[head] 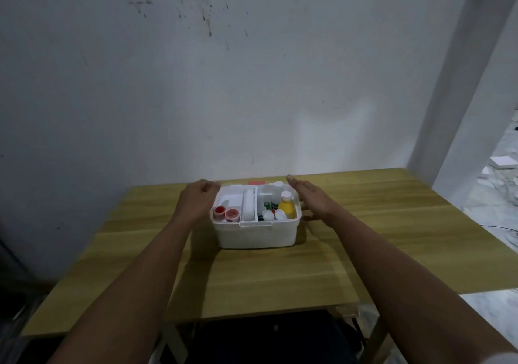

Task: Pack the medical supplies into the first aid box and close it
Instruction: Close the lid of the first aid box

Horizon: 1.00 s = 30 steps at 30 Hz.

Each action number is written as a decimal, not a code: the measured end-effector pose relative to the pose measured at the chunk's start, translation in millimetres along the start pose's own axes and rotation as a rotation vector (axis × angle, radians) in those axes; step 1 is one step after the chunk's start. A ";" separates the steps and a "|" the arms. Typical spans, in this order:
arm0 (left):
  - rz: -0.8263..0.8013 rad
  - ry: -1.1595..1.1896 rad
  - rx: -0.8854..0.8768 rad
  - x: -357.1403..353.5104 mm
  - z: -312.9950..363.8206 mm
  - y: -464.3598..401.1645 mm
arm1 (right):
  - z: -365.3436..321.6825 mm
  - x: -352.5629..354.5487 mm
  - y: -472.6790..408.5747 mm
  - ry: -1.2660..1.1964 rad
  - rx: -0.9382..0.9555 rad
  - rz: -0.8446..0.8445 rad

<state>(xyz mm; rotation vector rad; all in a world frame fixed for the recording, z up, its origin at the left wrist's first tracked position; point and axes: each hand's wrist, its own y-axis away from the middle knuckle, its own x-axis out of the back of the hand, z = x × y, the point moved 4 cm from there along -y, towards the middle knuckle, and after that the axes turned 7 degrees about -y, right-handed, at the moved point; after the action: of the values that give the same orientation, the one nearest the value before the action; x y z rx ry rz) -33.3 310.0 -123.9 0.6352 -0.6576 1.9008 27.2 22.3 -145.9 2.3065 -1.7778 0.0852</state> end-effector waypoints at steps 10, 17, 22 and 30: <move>-0.327 0.270 0.403 -42.1 -43.7 -62.7 | 16.6 2.4 -78.9 -0.031 -0.223 0.141; -0.364 0.332 0.364 -47.5 -34.1 -103.2 | -0.2 5.8 -108.1 -0.094 -0.171 0.157; -0.272 0.473 0.255 -21.9 6.5 -99.6 | -41.3 13.0 -90.1 -0.224 -0.015 0.166; -0.093 0.424 0.076 20.5 38.2 -38.5 | -71.6 7.1 -10.6 -0.241 0.323 0.332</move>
<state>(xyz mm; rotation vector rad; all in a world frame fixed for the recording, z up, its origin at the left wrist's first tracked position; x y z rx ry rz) -0.3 311.0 -76.3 0.2873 -0.2804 1.8996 45.9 33.4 -76.5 2.2790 -2.4184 0.1665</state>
